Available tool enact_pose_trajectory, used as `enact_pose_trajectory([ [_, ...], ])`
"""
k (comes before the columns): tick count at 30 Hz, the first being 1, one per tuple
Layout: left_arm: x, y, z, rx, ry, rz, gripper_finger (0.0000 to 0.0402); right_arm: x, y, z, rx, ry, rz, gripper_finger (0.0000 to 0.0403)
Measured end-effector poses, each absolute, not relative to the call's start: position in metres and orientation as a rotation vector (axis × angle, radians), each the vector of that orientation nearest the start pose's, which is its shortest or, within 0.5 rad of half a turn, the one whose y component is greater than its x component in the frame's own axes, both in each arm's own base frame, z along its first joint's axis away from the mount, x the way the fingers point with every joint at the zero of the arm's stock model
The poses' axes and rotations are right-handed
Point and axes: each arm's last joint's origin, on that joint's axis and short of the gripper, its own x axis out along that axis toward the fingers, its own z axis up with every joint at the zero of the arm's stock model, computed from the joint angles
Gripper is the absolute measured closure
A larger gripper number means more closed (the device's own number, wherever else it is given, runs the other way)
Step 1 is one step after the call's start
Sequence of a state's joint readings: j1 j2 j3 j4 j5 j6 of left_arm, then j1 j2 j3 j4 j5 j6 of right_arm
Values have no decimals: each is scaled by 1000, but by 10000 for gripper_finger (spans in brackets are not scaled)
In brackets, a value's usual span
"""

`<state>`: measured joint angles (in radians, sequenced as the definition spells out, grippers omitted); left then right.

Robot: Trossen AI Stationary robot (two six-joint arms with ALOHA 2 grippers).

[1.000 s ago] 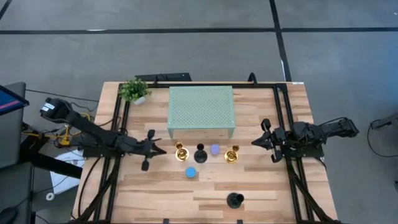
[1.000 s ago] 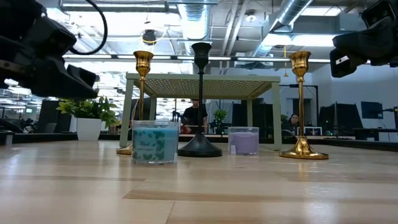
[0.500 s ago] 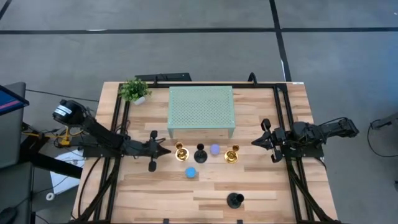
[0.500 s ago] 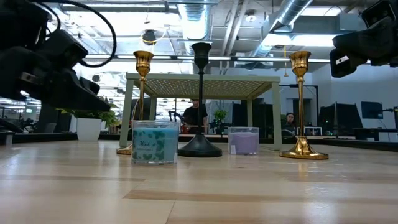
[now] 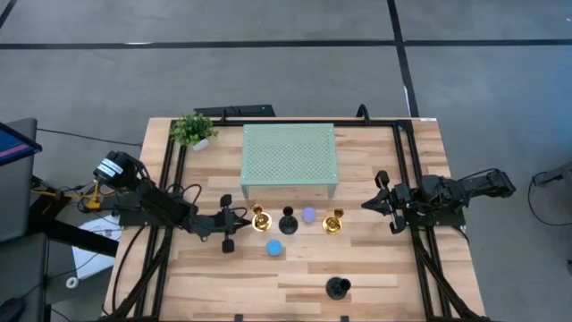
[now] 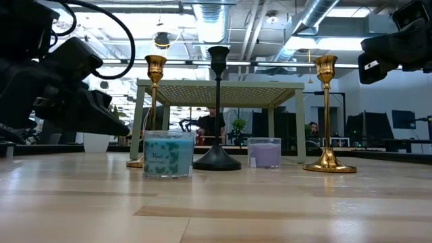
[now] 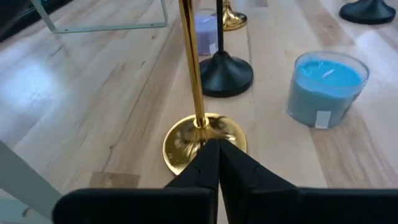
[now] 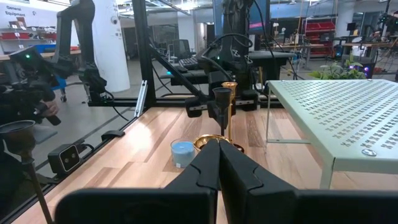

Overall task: Pick & Place candle stick holders
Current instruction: Put the left gold candle holder on the shelf

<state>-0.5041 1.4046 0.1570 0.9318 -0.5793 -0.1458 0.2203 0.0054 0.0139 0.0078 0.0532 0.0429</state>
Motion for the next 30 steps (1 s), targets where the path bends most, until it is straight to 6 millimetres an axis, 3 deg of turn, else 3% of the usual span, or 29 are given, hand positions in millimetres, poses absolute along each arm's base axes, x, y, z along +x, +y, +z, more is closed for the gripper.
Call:
enact_pose_trajectory([
  [8,184,-75,125,-13,245,130,378,95,20,169,45,-12,167,403],
  [14,187,-69,125,-65,239,162,341,95,20,169,45,-12,167,403],
  [23,196,-75,135,-107,211,89,282,95,20,169,45,-13,167,403],
  [30,201,-77,140,-57,193,84,270,95,20,169,45,-13,167,403],
])
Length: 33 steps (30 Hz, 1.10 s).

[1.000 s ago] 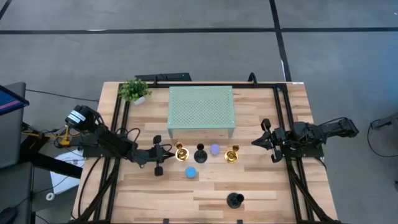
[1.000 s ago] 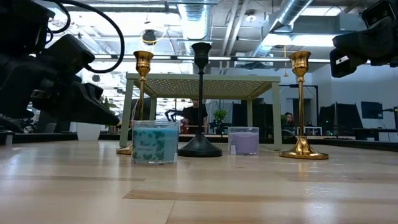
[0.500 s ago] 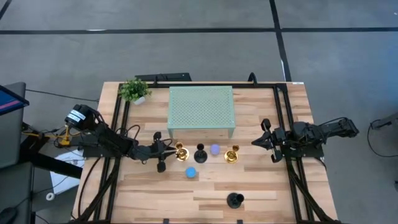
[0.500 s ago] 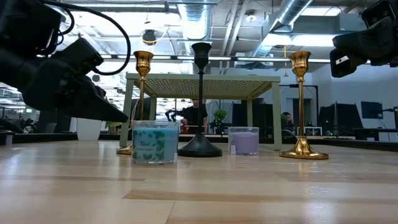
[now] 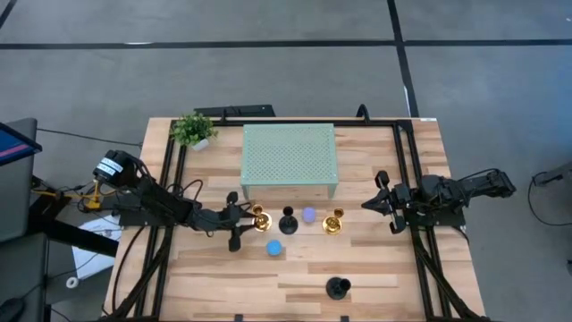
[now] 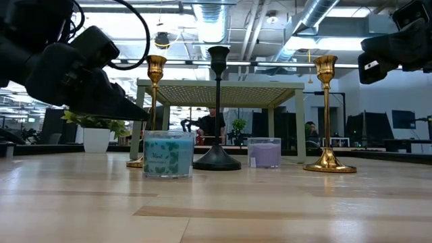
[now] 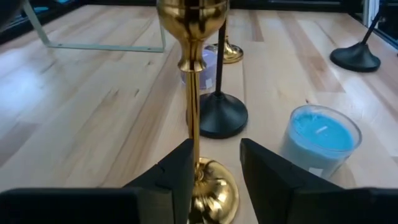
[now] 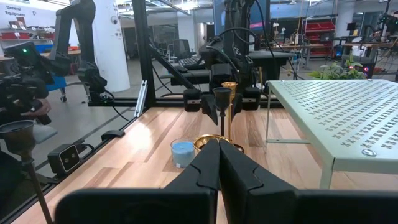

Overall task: Pick & Place candle stick holders
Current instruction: Put the left gold candle holder on the shelf

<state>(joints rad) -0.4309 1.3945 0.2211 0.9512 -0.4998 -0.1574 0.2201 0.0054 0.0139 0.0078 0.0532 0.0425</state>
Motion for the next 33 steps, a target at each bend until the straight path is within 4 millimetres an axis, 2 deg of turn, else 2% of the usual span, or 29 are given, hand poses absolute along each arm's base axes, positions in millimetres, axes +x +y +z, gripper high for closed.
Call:
enact_pose_trajectory([
  [15,204,-68,140,-59,195,156,270,95,20,169,45,-13,167,403],
  [23,208,-64,126,-119,258,151,270,95,20,169,45,-13,167,403],
  [33,233,-74,119,-108,290,134,270,95,20,169,45,-13,167,403],
])
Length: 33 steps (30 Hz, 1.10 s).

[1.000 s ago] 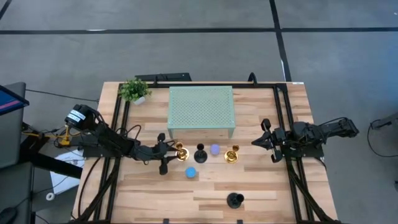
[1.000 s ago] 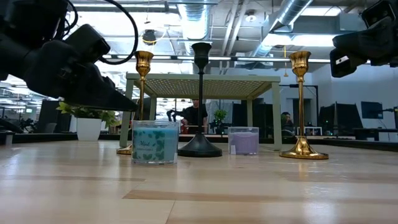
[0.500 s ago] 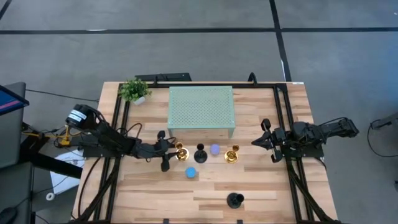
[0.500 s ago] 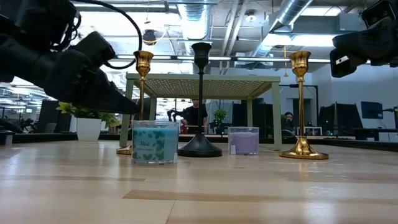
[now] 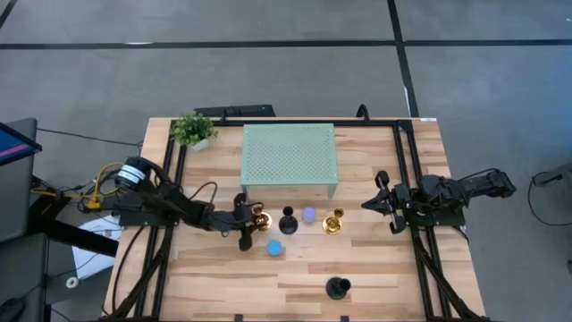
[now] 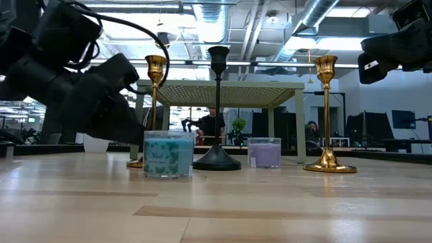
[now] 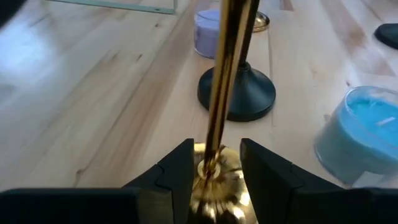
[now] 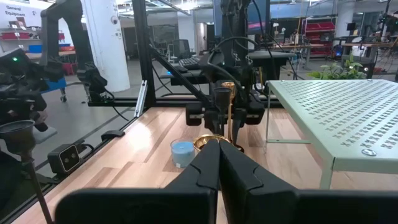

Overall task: Pick & Place candle stick holders
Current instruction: Put the left gold candle holder on the shelf

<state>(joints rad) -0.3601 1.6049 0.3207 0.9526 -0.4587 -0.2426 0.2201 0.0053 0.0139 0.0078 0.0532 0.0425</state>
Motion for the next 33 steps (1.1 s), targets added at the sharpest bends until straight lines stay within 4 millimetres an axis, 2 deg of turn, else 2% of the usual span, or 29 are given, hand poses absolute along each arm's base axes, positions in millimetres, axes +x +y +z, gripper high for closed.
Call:
enact_pose_trajectory([
  [8,236,-73,111,-98,319,148,270,95,20,169,45,-13,167,403],
  [16,235,-72,121,-115,281,142,270,95,20,169,45,-13,167,403],
  [26,235,-72,121,-114,282,142,272,95,20,169,45,-13,167,403],
  [29,235,-72,121,-114,284,142,287,95,20,169,45,-13,167,403],
  [33,235,-72,121,-112,288,143,329,95,20,169,45,-13,167,403],
])
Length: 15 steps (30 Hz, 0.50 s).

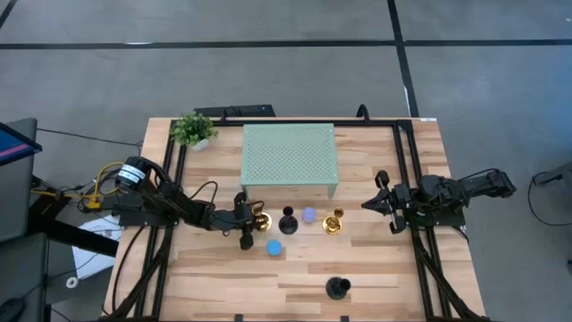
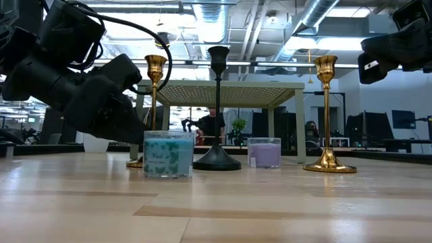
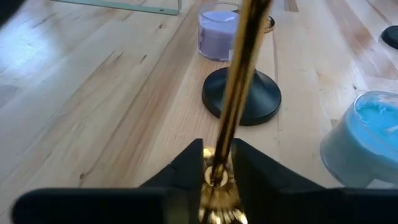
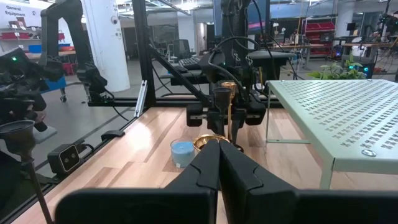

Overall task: Pick & Place candle stick holders
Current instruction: Put the left gold candle holder on the shelf

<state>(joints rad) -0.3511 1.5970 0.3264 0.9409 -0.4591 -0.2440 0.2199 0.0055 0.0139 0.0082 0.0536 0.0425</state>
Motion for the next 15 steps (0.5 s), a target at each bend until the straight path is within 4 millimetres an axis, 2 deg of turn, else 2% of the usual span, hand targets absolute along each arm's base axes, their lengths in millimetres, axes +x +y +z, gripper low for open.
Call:
enact_pose_trajectory([
  [5,235,-73,121,-114,284,143,384,95,20,169,44,-13,167,403],
  [10,233,-76,121,-124,290,138,378,95,20,169,44,-13,167,403],
  [15,228,-88,120,-128,292,145,386,95,20,169,45,-13,167,403],
])
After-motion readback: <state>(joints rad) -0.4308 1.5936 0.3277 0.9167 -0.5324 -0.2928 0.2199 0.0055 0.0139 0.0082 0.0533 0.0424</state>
